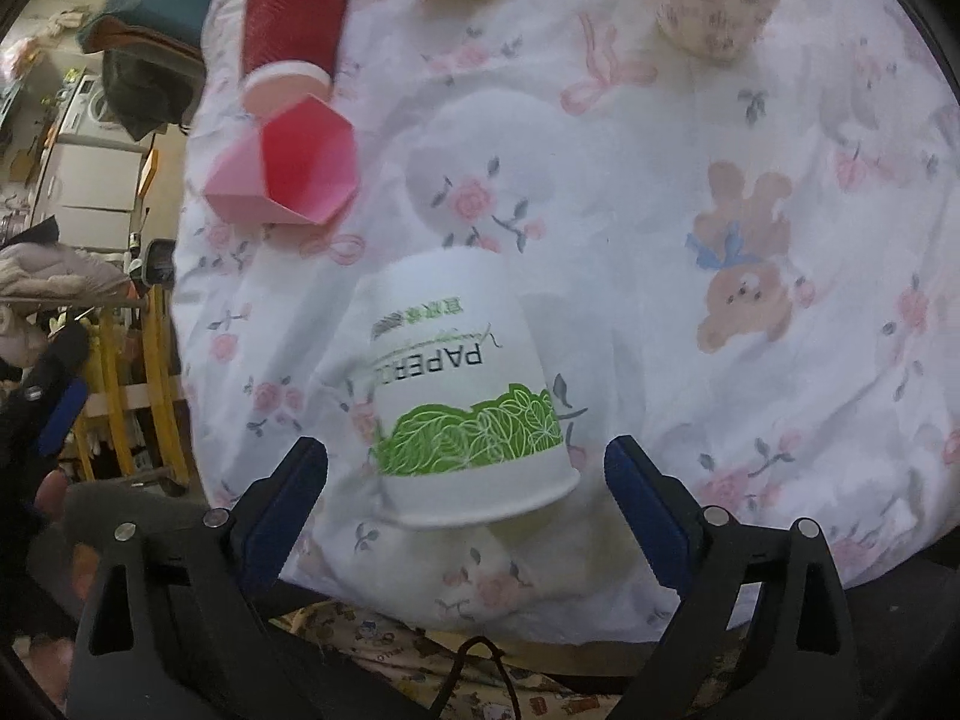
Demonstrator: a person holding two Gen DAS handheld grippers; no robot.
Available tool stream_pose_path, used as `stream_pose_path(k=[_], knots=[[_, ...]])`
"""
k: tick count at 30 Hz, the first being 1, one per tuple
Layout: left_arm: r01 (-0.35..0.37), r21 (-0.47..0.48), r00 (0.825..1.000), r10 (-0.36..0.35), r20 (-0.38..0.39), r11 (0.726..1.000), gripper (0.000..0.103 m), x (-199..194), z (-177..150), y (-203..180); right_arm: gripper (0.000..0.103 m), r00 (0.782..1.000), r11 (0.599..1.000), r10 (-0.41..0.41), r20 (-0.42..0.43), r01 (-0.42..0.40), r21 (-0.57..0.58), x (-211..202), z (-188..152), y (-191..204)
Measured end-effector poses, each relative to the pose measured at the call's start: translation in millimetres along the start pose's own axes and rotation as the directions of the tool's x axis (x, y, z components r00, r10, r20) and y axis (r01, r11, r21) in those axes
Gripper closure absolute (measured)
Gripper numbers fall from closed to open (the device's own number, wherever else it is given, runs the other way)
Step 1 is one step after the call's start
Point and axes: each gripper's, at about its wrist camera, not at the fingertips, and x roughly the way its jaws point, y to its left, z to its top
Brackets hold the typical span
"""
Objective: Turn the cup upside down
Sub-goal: 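Carry the cup toward the left gripper and grasp it with the left gripper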
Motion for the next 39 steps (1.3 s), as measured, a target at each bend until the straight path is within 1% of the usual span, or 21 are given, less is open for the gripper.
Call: stream_pose_path(k=[3,6,9,11,12,13,17,20,22,24,26,28,29,32,33,34,36,39], knots=[[0.003,0.001,1.0,-0.003,-0.001,1.0,0.0,1,0,0,0.007,0.998,0.999,-0.014,0.057,0.016,-0.038,-28,1,0],[0.007,0.005,1.0,-0.007,-0.005,1.0,0.0,1,-2,-2,0.007,0.989,0.994,-0.048,0.14,0.061,-0.088,-58,-1,-2],[0.011,0.015,1.0,-0.011,-0.011,1.0,0.0,3,-4,-5,0.007,0.969,0.987,-0.081,0.232,0.111,-0.118,-79,-5,-6],[0.014,0.023,1.0,-0.014,-0.015,1.0,0.0,4,-5,-8,0.007,0.951,0.984,-0.084,0.298,0.126,-0.123,-92,-9,-13],[0.016,0.027,1.0,-0.016,-0.017,1.0,0.0,4,-6,-8,0.007,0.944,0.983,-0.088,0.318,0.133,-0.124,-95,-10,-14],[0.021,0.032,1.0,-0.021,-0.02,0.999,0.0,5,-7,-10,0.007,0.932,0.981,-0.096,0.35,0.148,-0.125,-99,-13,-17],[0.051,0.055,0.998,-0.048,-0.044,0.997,0.0,6,-9,-14,0.007,0.909,0.987,-0.088,0.408,0.136,-0.088,-100,-19,-32],[0.068,0.068,0.995,-0.063,-0.08,0.995,0.0,7,-9,-19,0.007,0.903,0.987,-0.127,0.411,0.158,-0.042,-97,-20,-45],[0.099,0.076,0.989,-0.089,-0.117,0.992,0.0,7,-9,-27,0.007,0.894,0.989,-0.125,0.431,0.149,-0.024,-102,-21,-51],[0.137,0.077,0.977,-0.123,-0.174,0.988,0.001,11,-8,-39,0.007,0.875,0.987,-0.142,0.463,0.163,-0.005,-108,-22,-55],[0.167,0.042,0.959,-0.153,-0.237,0.985,0.004,20,-6,-51,0.007,0.862,0.987,-0.152,0.484,0.161,0.024,-114,-23,-63],[0.201,0.004,0.933,-0.19,-0.306,0.98,0.007,31,-7,-66,0.007,0.862,0.992,-0.124,0.492,0.114,0.05,-120,-24,-73],[0.217,-0.018,0.915,-0.21,-0.344,0.976,0.01,38,-8,-75,0.007,0.861,0.994,-0.114,0.495,0.097,0.059,-122,-25,-76],[0.228,-0.078,0.876,-0.24,-0.419,0.97,0.017,56,-13,-100,0.007,0.863,0.995,-0.082,0.499,0.043,0.089,-128,-25,-88],[0.23,-0.088,0.865,-0.245,-0.437,0.969,0.018,61,-16,-108,0.007,0.864,0.995,-0.072,0.498,0.026,0.098,-129,-25,-91],[0.227,-0.085,0.858,-0.241,-0.453,0.97,0.021,67,-18,-116,0.007,0.866,0.994,-0.062,0.496,0.01,0.107,-130,-25,-94],[0.203,-0.061,0.855,-0.207,-0.475,0.977,0.025,76,-23,-130,0.007,0.867,0.992,-0.033,0.497,-0.033,0.124,-131,-25,-101],[0.171,-0.036,0.86,-0.166,-0.482,0.985,0.03,87,-28,-140,0.007,0.864,0.988,-0.006,0.504,-0.073,0.136,-135,-27,-108]])
